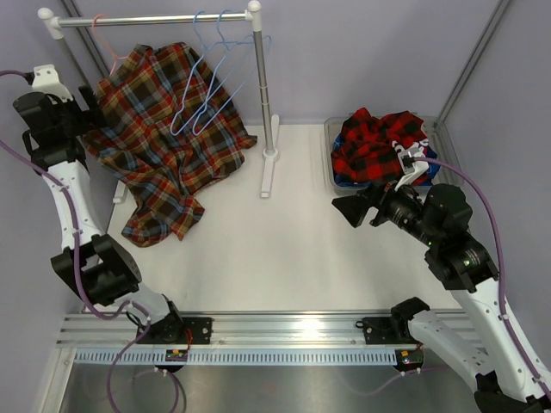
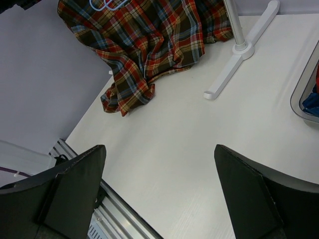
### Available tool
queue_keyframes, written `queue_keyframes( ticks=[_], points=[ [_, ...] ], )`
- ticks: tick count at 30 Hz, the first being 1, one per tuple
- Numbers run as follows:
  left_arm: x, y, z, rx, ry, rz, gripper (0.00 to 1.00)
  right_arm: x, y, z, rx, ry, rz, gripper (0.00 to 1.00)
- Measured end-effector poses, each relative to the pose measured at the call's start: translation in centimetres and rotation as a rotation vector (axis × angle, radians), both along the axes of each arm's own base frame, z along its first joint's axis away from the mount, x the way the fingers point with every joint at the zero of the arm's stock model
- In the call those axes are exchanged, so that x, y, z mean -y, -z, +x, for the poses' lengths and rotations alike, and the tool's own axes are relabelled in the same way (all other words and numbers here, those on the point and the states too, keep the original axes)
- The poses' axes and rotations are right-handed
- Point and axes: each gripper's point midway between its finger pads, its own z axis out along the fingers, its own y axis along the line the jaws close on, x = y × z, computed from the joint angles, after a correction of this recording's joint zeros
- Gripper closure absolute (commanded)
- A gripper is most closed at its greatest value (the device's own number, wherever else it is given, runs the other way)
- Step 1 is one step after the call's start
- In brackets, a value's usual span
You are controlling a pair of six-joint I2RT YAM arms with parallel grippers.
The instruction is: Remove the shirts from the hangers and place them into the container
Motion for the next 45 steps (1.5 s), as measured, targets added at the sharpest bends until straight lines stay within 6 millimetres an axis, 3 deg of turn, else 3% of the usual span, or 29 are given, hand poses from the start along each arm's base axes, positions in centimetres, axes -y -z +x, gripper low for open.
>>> queue_keyframes(
  ticks=[3,8,13,17,23,36,45],
  points=[
    [-0.4,1.6,0.9,-0.025,0.046,-0.016,0.02,-0.1,0.1,-0.1,0.001,-0.006,-0.004,0.01],
    [1.0,5.1,2.8,-0.076,0.171,-0.080,0.08,0.0,0.4,0.1,-0.001,0.001,-0.011,0.01],
    [2.7,6.4,3.5,-0.086,0.262,-0.161,0.18,-0.1,0.9,0.4,-0.012,0.005,-0.021,0.01],
    [4.1,6.1,3.5,-0.073,0.321,-0.220,0.27,-0.1,1.4,0.6,-0.024,0.007,-0.028,0.01],
    [5.4,5.3,3.0,-0.057,0.356,-0.266,0.30,-0.2,1.6,0.7,-0.026,0.008,-0.030,0.00],
    [9.1,0.4,-2.1,0.037,0.354,-0.289,0.29,-0.3,1.6,0.4,-0.022,0.003,-0.030,0.01],
    [10.4,2.4,-1.6,-0.016,0.333,-0.319,0.45,-0.2,1.2,0.1,-0.006,0.004,-0.024,0.01]
  ],
)
